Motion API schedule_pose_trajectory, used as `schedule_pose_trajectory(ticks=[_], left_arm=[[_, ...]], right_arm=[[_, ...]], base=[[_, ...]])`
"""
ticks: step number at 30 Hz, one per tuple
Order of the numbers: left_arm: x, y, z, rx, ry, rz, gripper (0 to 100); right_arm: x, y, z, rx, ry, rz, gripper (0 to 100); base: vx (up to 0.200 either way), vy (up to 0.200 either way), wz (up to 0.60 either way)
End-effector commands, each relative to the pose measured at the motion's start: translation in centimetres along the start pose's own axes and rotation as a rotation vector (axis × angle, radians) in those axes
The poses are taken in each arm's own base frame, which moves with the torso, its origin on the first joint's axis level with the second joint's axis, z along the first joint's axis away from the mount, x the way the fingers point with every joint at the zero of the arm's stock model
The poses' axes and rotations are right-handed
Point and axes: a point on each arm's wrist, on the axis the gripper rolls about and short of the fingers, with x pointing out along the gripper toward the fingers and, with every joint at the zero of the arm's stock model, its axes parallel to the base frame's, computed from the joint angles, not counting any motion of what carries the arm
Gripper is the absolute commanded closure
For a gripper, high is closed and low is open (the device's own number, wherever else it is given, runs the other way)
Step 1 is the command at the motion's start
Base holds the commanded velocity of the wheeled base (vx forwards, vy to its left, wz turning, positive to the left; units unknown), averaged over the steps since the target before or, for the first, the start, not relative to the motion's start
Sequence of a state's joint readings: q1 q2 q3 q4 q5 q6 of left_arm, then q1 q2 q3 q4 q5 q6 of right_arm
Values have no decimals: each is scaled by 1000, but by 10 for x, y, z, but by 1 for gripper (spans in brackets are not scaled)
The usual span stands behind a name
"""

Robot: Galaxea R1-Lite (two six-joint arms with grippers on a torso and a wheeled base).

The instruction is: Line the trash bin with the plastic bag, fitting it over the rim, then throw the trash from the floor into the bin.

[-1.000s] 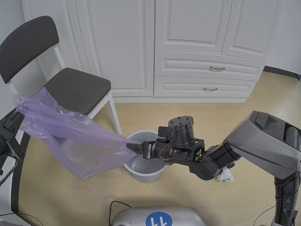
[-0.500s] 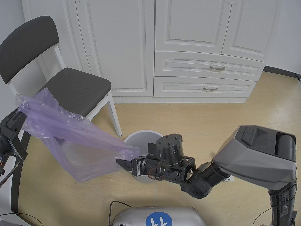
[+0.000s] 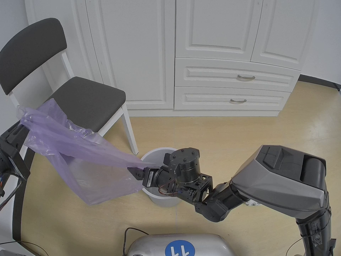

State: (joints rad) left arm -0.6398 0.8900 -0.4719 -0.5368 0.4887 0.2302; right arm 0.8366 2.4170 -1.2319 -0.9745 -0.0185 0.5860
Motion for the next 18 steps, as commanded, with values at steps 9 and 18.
schedule_pose_trajectory(ticks=[9, 18], left_arm=[[-3, 2, 3, -9, -16, 5, 100], [-3, 2, 2, -9, -15, 3, 100]], right_arm=[[5, -22, 16, -5, 10, -17, 0], [10, -29, 18, -2, -6, -28, 0]], base=[[0, 0, 0], [0, 0, 0]])
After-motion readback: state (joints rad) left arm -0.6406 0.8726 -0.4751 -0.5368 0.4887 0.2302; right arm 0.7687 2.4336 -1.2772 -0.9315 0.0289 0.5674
